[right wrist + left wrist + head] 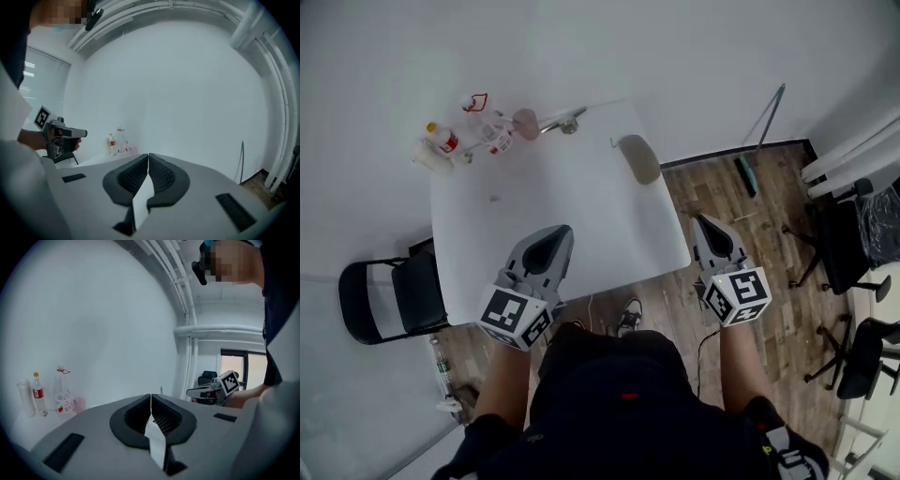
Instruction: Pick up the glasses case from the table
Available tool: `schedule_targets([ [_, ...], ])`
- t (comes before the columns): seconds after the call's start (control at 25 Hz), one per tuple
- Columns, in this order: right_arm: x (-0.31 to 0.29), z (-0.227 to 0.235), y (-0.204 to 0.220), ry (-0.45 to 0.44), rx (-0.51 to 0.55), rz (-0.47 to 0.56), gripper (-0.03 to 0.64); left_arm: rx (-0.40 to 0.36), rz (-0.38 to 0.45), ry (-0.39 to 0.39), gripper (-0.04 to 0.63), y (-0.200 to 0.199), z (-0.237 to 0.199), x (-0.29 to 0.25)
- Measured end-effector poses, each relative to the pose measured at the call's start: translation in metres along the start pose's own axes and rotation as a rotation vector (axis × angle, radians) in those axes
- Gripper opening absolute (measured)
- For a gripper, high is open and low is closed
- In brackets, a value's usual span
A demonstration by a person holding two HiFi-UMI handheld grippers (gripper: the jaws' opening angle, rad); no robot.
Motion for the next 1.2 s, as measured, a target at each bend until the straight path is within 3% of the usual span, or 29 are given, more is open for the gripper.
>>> schedule_targets([
  [0.16,-0.048,0.007,0.001,-0.056,0.005,-0.059,0.023,0.043,-0.011,-0.048,0.023,0.01,-0.016,0.006],
  [0.44,-0.131,0.003,0.013,-0.053,0.076,-0.214,0.028,0.062,-0.012,-0.041,0.023,0.023,-0.044,0.008],
  [0.76,-0.231,0.023,0.04,0.01,0.087,-0.4,0.274,0.085,-0.038,-0.069,0.023,0.032,-0.084,0.008],
  [1.2,-0.339,0.074,0.078,0.074,0.088,-0.669,0.39,0.124,-0.09,-0.114,0.023,0.047,-0.113,0.007],
])
Point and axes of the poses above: the fingertips, and each gripper's own axes: x backward along the fingers, z to its right, y out of its underside, the point moved 5 cm from there along x, backward along the fingers, and after that the axes turned 11 degrees about -z, right-handed, at the moved point
